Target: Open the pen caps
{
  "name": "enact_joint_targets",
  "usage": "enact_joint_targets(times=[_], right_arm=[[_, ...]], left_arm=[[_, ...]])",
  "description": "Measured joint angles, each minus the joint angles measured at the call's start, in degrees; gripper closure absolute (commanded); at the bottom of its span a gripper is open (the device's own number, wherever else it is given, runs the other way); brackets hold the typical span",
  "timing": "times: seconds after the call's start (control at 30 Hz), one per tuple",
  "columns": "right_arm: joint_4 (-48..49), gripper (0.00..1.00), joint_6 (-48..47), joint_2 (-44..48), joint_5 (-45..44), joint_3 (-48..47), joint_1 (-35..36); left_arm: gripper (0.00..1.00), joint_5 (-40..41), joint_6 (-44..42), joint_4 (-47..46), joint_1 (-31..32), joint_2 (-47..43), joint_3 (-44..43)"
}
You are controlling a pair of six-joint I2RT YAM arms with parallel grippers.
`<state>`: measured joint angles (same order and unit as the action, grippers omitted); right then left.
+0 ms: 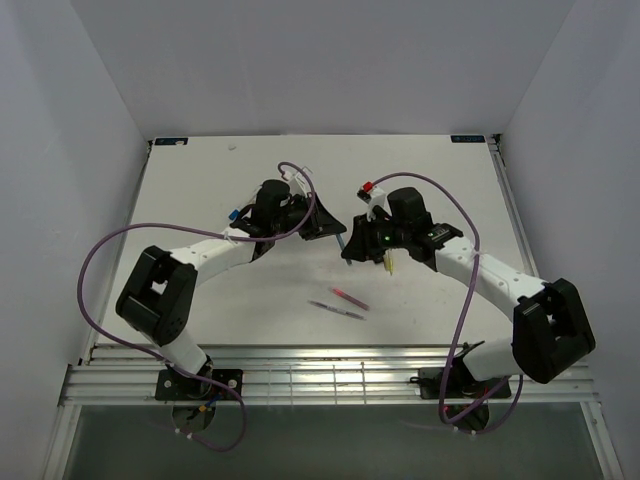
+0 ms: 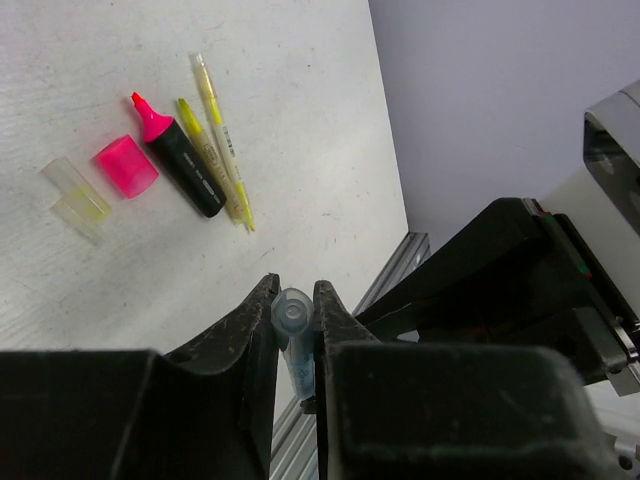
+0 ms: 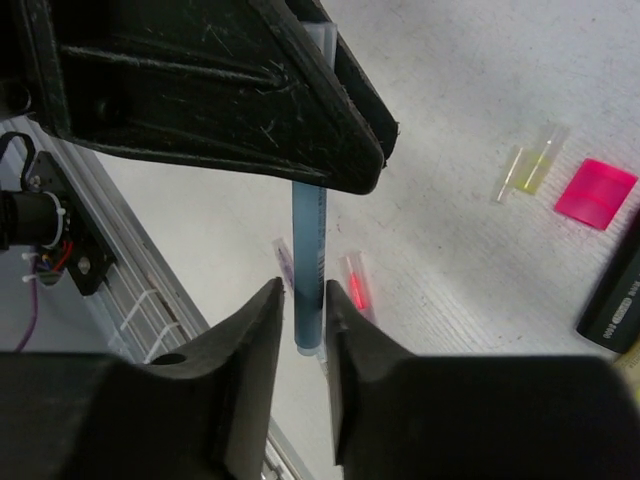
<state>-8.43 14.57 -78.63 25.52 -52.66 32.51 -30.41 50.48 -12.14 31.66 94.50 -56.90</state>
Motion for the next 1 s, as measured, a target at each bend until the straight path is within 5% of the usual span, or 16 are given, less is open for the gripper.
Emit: enact_joint_targets(times=[0.2,0.4,0.43,0.57,0.87,1.0], right_arm=[[1.77,0.58,-0.22,-2.08,1.2,-0.31,0.04],[2.69,0.78,-0.2,-5.01,1.46,-2.01,0.37],[2.84,0.92,-0.11,-5.14,1.49,-2.08,0.52],[3.04,0.92,-0.35,-5.38,-0.15,-2.1,1.42],[2.23,0.92,-3.58,-5.49,-33.73,-2.34,14.88],[2.51,0.92,-4.9,-5.64,-39.85,-2.32,17.0]], left_arm=[[1.0,-0.07,-0.09,0.39,0.0,0.0,0.07],[1.0,-0.02,0.17,0.52,-0.04,0.0,0.07],[1.0,0.11,0.22,0.57,-0.04,0.0,0.07],[1.0,0.59,0.85,1.49,-0.26,0.0,0.04],[1.0,11.26,1.09,15.67,0.63,0.85,-5.25],[1.0,13.57,1.4,17.22,1.22,0.55,-5.92]])
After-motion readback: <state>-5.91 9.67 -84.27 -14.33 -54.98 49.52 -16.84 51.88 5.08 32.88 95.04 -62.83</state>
